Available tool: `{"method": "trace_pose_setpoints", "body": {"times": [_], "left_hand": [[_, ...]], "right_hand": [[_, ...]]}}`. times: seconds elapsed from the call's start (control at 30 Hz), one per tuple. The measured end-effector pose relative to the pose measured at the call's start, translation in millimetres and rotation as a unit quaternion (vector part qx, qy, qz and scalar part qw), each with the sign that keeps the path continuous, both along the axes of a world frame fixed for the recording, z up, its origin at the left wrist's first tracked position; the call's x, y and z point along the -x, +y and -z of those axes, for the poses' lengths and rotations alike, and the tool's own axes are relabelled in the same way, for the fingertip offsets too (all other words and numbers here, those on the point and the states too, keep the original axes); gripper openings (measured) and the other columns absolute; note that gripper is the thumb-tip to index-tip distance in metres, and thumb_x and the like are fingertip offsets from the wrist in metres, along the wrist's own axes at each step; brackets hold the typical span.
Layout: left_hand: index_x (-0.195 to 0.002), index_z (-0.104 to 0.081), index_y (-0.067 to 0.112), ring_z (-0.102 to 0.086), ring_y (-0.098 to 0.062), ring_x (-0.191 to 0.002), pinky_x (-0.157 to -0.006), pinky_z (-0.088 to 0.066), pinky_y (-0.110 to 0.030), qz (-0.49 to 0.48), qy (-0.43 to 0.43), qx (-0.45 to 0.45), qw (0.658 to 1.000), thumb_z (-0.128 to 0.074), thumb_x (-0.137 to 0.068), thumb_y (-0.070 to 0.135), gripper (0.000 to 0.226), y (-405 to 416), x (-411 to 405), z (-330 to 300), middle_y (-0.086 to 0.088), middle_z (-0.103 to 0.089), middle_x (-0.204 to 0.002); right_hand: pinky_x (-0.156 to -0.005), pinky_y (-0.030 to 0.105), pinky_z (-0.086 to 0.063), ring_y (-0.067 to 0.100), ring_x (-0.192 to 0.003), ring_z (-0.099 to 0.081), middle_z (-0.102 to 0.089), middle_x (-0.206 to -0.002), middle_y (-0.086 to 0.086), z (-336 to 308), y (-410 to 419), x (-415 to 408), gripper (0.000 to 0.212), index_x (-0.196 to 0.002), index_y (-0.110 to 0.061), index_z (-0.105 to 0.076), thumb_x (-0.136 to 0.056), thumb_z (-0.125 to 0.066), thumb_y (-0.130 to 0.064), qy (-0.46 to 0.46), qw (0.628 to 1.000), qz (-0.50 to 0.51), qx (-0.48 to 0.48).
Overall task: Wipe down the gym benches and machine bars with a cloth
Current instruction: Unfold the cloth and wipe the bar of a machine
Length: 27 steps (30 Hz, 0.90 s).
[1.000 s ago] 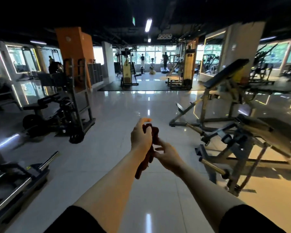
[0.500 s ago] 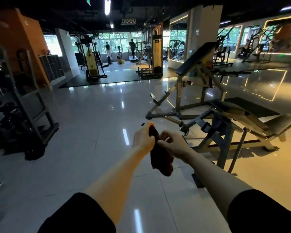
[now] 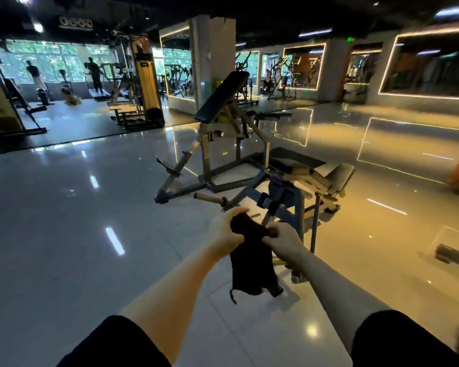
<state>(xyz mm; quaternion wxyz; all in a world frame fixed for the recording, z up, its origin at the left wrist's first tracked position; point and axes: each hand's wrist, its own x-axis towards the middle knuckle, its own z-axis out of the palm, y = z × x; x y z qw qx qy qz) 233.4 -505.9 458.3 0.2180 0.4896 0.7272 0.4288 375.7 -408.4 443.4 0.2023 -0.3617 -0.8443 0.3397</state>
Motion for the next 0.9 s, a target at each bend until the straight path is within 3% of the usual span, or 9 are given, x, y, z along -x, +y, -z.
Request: {"method": "trace_pose_setpoints", "body": {"times": [0.1, 0.23, 0.33, 0.4, 0.47, 0.57, 0.77, 0.83, 0.9], "left_hand": [[-0.127, -0.06, 0.026, -0.057, -0.024, -0.116, -0.101, -0.046, -0.038, -0.029, 0.169, 0.008, 0.985, -0.054, -0.082, -0.007, 0.056, 19, 28, 18, -0.007, -0.063, -0.121], [-0.122, -0.057, 0.036, -0.06, -0.025, -0.107, -0.09, -0.053, -0.044, -0.023, 0.136, 0.02, 0.99, -0.041, -0.087, -0.005, 0.056, 45, 46, 43, -0.004, -0.063, -0.113], [-0.102, -0.066, 0.021, -0.059, -0.026, -0.099, -0.089, -0.052, -0.041, -0.032, 0.092, -0.004, 0.995, -0.041, -0.086, -0.009, 0.042, 73, 48, 39, -0.002, -0.06, -0.096], [-0.1, -0.07, 0.01, -0.056, -0.026, -0.102, -0.092, -0.048, -0.037, -0.037, 0.076, -0.002, 0.996, -0.04, -0.088, -0.01, 0.038, 95, 56, 38, -0.002, -0.056, -0.096], [-0.106, -0.07, 0.006, -0.054, -0.025, -0.105, -0.09, -0.043, -0.03, -0.017, 0.099, 0.001, 0.995, -0.042, -0.091, -0.004, 0.033, 124, 67, 38, -0.006, -0.056, -0.102], [-0.112, -0.066, 0.01, -0.049, -0.02, -0.101, -0.084, -0.038, -0.025, 0.027, 0.17, 0.014, 0.985, -0.06, -0.087, 0.01, 0.026, 167, 80, 39, -0.005, -0.051, -0.109], [-0.091, -0.062, 0.02, -0.054, -0.025, -0.09, -0.079, -0.052, -0.042, -0.034, 0.286, 0.039, 0.957, -0.066, -0.085, 0.018, 0.007, 251, 112, 47, -0.002, -0.047, -0.102], [-0.091, -0.06, 0.022, -0.049, -0.023, -0.093, -0.079, -0.051, -0.042, -0.06, 0.3, 0.019, 0.952, -0.062, -0.088, 0.026, 0.006, 277, 123, 49, -0.002, -0.044, -0.106], [-0.096, -0.061, 0.022, -0.047, -0.022, -0.098, -0.08, -0.051, -0.041, -0.061, 0.307, 0.022, 0.949, -0.056, -0.092, 0.031, 0.011, 299, 134, 55, -0.003, -0.044, -0.111]], "right_hand": [[-0.063, 0.024, -0.033, 0.015, -0.081, -0.051, -0.051, -0.08, -0.006, -1, 9, 3, 0.02, -0.078, -0.022, -0.049, -0.091, -0.058, -0.011, 0.004, 1.0, 0.027, -0.016], [-0.065, 0.021, -0.035, 0.013, -0.081, -0.049, -0.052, -0.084, -0.004, 5, 22, 0, 0.006, -0.091, -0.013, -0.05, -0.095, -0.053, -0.01, -0.01, 0.998, 0.044, -0.036], [-0.07, 0.028, -0.033, 0.014, -0.088, -0.049, -0.055, -0.089, -0.004, 8, 48, -1, 0.015, -0.083, -0.024, -0.053, -0.093, -0.06, -0.015, -0.042, 0.996, 0.052, -0.053], [-0.076, 0.028, -0.033, 0.014, -0.091, -0.051, -0.06, -0.093, -0.002, 13, 71, -1, 0.008, -0.084, -0.023, -0.061, -0.091, -0.064, -0.02, -0.074, 0.993, 0.056, -0.067], [-0.076, 0.029, -0.036, 0.018, -0.091, -0.054, -0.063, -0.094, 0.003, 21, 98, 4, 0.011, -0.091, -0.011, -0.068, -0.091, -0.065, -0.021, -0.092, 0.991, 0.054, -0.084], [-0.075, 0.03, -0.033, 0.02, -0.087, -0.05, -0.054, -0.09, 0.003, 35, 144, 20, 0.013, -0.089, -0.012, -0.065, -0.096, -0.058, -0.021, -0.092, 0.989, 0.045, -0.109], [-0.068, 0.035, -0.035, 0.021, -0.078, -0.051, -0.054, -0.082, 0.004, 41, 227, 63, 0.015, -0.092, -0.012, -0.047, -0.103, -0.04, -0.017, -0.024, 0.998, 0.042, -0.04], [-0.077, 0.036, -0.04, 0.022, -0.086, -0.056, -0.06, -0.094, 0.005, 37, 253, 77, 0.009, -0.102, -0.019, -0.048, -0.103, -0.044, -0.026, -0.005, 0.999, 0.035, -0.035], [-0.083, 0.034, -0.045, 0.015, -0.094, -0.056, -0.058, -0.105, -0.003, 33, 273, 87, 0.03, -0.114, -0.027, -0.043, -0.093, -0.062, -0.038, -0.027, 0.999, 0.018, -0.023]]}}
